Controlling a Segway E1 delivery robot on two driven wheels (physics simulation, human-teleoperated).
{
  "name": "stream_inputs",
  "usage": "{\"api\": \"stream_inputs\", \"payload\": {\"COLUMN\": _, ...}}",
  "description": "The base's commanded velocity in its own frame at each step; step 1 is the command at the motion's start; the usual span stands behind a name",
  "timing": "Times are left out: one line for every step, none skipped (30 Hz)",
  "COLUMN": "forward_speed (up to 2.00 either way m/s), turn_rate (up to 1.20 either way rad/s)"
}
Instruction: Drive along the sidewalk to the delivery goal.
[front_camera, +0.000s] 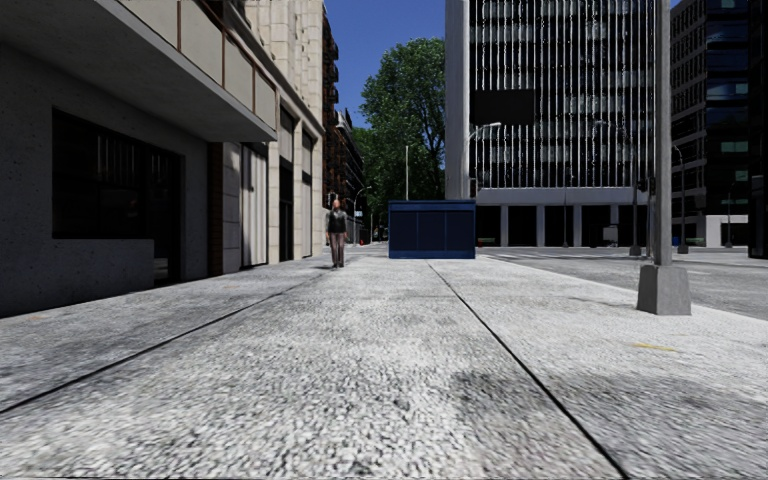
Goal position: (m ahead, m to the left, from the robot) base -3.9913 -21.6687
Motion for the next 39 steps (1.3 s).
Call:
{"api": "stream_inputs", "payload": {"forward_speed": 2.0, "turn_rate": -0.16}}
{"api": "stream_inputs", "payload": {"forward_speed": 2.0, "turn_rate": -0.15}}
{"api": "stream_inputs", "payload": {"forward_speed": 2.0, "turn_rate": -0.13}}
{"api": "stream_inputs", "payload": {"forward_speed": 2.0, "turn_rate": -0.13}}
{"api": "stream_inputs", "payload": {"forward_speed": 2.0, "turn_rate": -0.12}}
{"api": "stream_inputs", "payload": {"forward_speed": 2.0, "turn_rate": -0.12}}
{"api": "stream_inputs", "payload": {"forward_speed": 2.0, "turn_rate": -0.12}}
{"api": "stream_inputs", "payload": {"forward_speed": 2.0, "turn_rate": -0.07}}
{"api": "stream_inputs", "payload": {"forward_speed": 2.0, "turn_rate": 0.0}}
{"api": "stream_inputs", "payload": {"forward_speed": 2.0, "turn_rate": 0.0}}
{"api": "stream_inputs", "payload": {"forward_speed": 2.0, "turn_rate": 0.0}}
{"api": "stream_inputs", "payload": {"forward_speed": 2.0, "turn_rate": 0.0}}
{"api": "stream_inputs", "payload": {"forward_speed": 2.0, "turn_rate": 0.0}}
{"api": "stream_inputs", "payload": {"forward_speed": 2.0, "turn_rate": 0.0}}
{"api": "stream_inputs", "payload": {"forward_speed": 2.0, "turn_rate": 0.0}}
{"api": "stream_inputs", "payload": {"forward_speed": 2.0, "turn_rate": 0.0}}
{"api": "stream_inputs", "payload": {"forward_speed": 2.0, "turn_rate": 0.0}}
{"api": "stream_inputs", "payload": {"forward_speed": 2.0, "turn_rate": 0.0}}
{"api": "stream_inputs", "payload": {"forward_speed": 2.0, "turn_rate": 0.0}}
{"api": "stream_inputs", "payload": {"forward_speed": 2.0, "turn_rate": 0.0}}
{"api": "stream_inputs", "payload": {"forward_speed": 2.0, "turn_rate": 0.0}}
{"api": "stream_inputs", "payload": {"forward_speed": 2.0, "turn_rate": 0.0}}
{"api": "stream_inputs", "payload": {"forward_speed": 2.0, "turn_rate": 0.0}}
{"api": "stream_inputs", "payload": {"forward_speed": 2.0, "turn_rate": 0.0}}
{"api": "stream_inputs", "payload": {"forward_speed": 2.0, "turn_rate": 0.0}}
{"api": "stream_inputs", "payload": {"forward_speed": 2.0, "turn_rate": 0.0}}
{"api": "stream_inputs", "payload": {"forward_speed": 2.0, "turn_rate": 0.0}}
{"api": "stream_inputs", "payload": {"forward_speed": 2.0, "turn_rate": 0.0}}
{"api": "stream_inputs", "payload": {"forward_speed": 2.0, "turn_rate": 0.0}}
{"api": "stream_inputs", "payload": {"forward_speed": 2.0, "turn_rate": 0.0}}
{"api": "stream_inputs", "payload": {"forward_speed": 2.0, "turn_rate": 0.0}}
{"api": "stream_inputs", "payload": {"forward_speed": 2.0, "turn_rate": 0.0}}
{"api": "stream_inputs", "payload": {"forward_speed": 2.0, "turn_rate": 0.0}}
{"api": "stream_inputs", "payload": {"forward_speed": 2.0, "turn_rate": 0.0}}
{"api": "stream_inputs", "payload": {"forward_speed": 2.0, "turn_rate": 0.0}}
{"api": "stream_inputs", "payload": {"forward_speed": 2.0, "turn_rate": 0.0}}
{"api": "stream_inputs", "payload": {"forward_speed": 2.0, "turn_rate": 0.0}}
{"api": "stream_inputs", "payload": {"forward_speed": 2.0, "turn_rate": 0.0}}
{"api": "stream_inputs", "payload": {"forward_speed": 2.0, "turn_rate": 0.0}}
